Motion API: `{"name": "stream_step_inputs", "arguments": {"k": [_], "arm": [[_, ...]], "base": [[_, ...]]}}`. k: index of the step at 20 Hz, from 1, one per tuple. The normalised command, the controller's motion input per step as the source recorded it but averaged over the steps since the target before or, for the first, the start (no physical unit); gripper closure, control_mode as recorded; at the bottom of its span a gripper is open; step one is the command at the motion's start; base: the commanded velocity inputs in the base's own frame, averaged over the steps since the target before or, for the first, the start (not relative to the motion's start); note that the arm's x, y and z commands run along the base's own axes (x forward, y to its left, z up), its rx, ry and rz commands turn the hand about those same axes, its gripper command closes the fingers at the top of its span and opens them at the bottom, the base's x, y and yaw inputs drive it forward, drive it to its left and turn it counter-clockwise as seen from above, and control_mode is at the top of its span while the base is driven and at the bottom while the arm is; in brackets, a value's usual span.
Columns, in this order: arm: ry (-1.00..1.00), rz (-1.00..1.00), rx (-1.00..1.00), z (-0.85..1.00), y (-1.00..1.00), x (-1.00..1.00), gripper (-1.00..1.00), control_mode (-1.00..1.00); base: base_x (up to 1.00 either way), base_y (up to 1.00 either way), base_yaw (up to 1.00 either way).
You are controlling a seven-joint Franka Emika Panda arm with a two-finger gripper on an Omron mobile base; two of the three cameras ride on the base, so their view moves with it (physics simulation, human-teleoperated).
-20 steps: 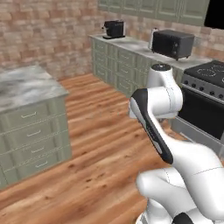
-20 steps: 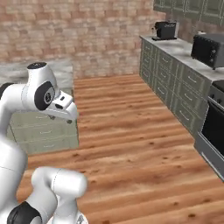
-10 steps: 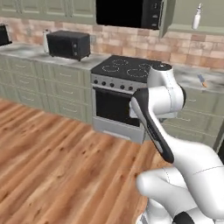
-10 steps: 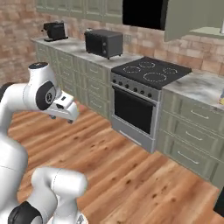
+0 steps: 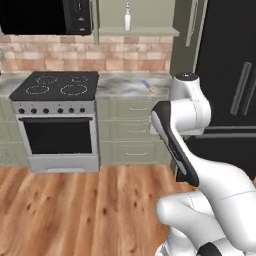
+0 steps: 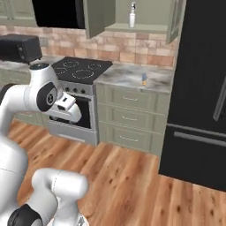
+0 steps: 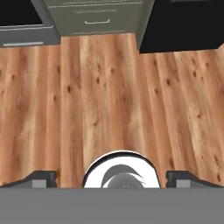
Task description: Move the cutting board and knife to the sink. Then move spray from the cabinet to the counter.
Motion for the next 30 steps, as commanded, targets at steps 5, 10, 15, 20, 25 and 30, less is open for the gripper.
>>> {"name": "stream_step_inputs", "arguments": {"k": [5,10,15,20,25,30], "arm": [[0.00,0.00,0.00,0.00,0.00,0.00,-1.00,1.00],[0.00,0.00,0.00,0.00,0.00,0.00,-1.00,1.00],[0.00,0.00,0.00,0.00,0.00,0.00,-1.00,1.00],[0.00,0.00,0.00,0.00,0.00,0.00,-1.00,1.00],[0.00,0.00,0.00,0.00,0.00,0.00,-1.00,1.00],[0.00,0.00,0.00,0.00,0.00,0.00,-1.00,1.00]], "base": [[0.93,0.19,-0.31],[1.00,0.02,-0.13],[1.00,0.08,-0.10],[1.00,0.06,-0.04],[1.00,0.07,0.00],[0.93,0.00,0.00]]}}
